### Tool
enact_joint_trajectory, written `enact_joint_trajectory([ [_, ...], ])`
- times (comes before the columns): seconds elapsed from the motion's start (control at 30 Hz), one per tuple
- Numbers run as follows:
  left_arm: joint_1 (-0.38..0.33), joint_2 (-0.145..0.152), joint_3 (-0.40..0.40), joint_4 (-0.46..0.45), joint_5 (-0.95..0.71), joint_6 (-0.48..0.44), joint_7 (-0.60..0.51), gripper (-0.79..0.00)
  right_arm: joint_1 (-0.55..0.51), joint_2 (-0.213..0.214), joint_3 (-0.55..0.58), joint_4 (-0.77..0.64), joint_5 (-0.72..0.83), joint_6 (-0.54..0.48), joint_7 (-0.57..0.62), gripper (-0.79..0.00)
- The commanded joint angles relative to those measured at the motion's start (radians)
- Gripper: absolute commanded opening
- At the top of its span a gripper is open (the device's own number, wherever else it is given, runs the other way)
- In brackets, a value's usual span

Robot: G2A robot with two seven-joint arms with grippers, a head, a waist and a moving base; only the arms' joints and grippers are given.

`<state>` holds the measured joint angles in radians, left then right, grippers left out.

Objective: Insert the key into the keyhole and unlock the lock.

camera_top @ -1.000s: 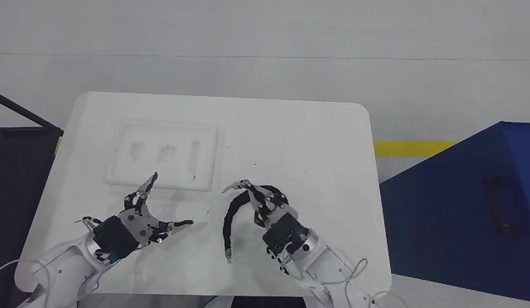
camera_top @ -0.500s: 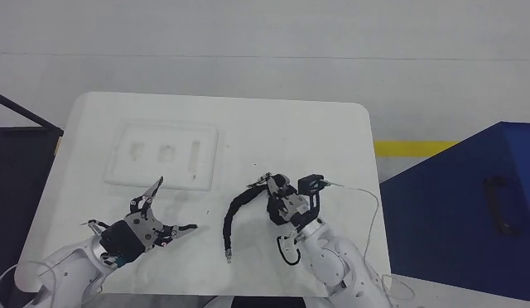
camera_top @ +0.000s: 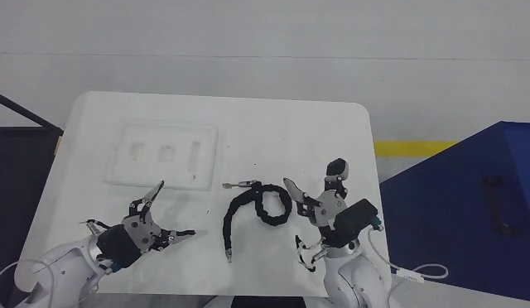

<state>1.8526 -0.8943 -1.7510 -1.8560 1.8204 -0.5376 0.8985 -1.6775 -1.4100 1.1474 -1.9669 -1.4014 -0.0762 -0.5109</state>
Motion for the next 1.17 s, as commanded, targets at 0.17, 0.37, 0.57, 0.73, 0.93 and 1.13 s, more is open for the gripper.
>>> enact_joint_trajectory([
  [0.17,0.0,0.005,-0.014,0.008,0.037,-0.011,0.05,-0.001,-0.05,0.002,-0.014,-0.033,0.042,-0.016,-0.031,0.0],
  [0.37,0.0,0.005,-0.014,0.008,0.035,-0.01,0.048,0.0,-0.048,0.002,-0.014,-0.032,0.039,-0.015,-0.031,0.0],
  [0.57,0.0,0.005,-0.014,0.008,0.035,-0.01,0.048,-0.001,-0.048,0.002,-0.014,-0.032,0.039,-0.015,-0.031,0.0],
  [0.73,0.0,0.005,-0.014,0.008,0.035,-0.01,0.048,-0.001,-0.048,0.002,-0.014,-0.032,0.039,-0.015,-0.031,0.0],
  [0.93,0.0,0.005,-0.014,0.008,0.035,-0.01,0.048,-0.001,-0.048,0.002,-0.014,-0.032,0.039,-0.015,-0.031,0.0],
  [1.13,0.0,0.005,-0.014,0.008,0.035,-0.01,0.048,-0.001,-0.048,0.002,-0.014,-0.032,0.039,-0.015,-0.031,0.0],
])
